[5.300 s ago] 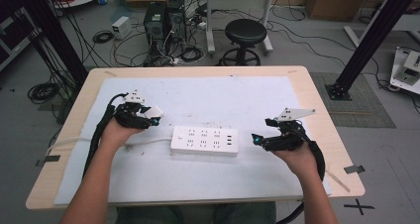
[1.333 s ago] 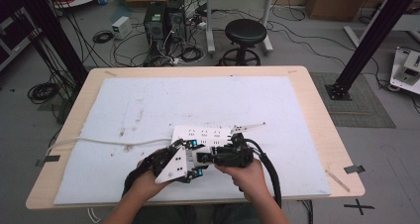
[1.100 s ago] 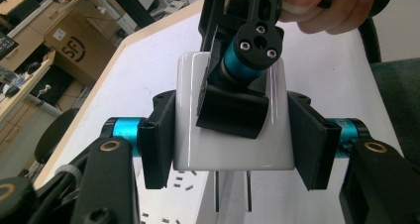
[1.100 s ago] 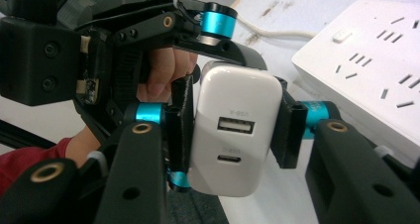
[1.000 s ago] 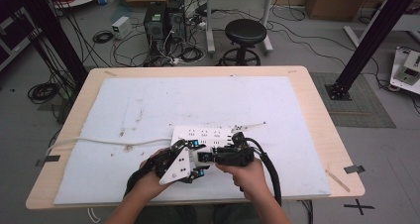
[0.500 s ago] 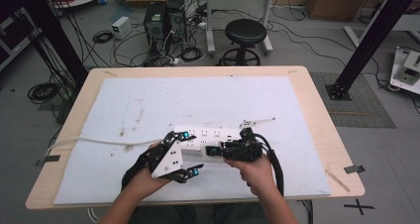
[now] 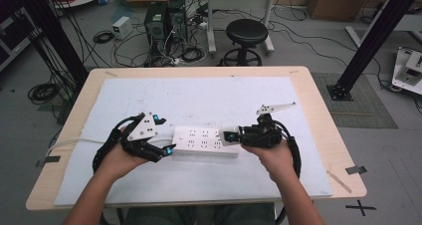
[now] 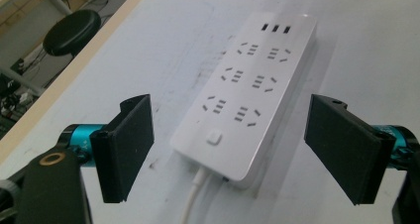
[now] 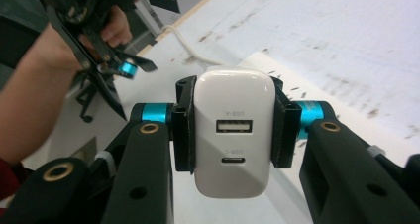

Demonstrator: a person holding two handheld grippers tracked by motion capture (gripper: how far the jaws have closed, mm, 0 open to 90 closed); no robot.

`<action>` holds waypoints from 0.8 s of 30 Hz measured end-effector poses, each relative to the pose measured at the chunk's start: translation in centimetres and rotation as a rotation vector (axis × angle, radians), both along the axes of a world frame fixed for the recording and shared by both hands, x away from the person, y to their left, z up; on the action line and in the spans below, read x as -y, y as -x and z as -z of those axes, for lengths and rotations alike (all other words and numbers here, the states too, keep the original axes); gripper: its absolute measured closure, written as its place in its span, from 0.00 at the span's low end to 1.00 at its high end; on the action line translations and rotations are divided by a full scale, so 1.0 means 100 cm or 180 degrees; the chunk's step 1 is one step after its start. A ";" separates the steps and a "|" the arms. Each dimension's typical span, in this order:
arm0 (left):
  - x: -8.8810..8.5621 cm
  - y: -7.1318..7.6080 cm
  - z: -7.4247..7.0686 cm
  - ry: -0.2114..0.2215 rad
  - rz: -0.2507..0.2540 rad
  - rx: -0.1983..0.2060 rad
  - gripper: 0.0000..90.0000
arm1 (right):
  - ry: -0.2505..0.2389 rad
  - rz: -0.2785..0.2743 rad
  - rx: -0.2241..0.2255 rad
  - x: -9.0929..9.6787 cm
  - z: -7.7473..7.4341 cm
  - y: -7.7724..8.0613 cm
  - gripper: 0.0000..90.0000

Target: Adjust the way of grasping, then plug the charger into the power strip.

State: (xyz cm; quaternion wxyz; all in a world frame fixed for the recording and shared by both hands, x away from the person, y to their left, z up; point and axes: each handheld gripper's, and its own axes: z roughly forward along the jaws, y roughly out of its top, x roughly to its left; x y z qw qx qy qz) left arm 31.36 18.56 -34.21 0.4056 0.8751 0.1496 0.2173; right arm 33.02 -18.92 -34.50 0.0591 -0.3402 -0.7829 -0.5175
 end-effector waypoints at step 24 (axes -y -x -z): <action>-0.037 -0.036 -0.013 -0.0041 -0.0163 -0.0222 0.22 | 0.0337 0.0021 0.0119 0.012 -0.017 -0.022 0.70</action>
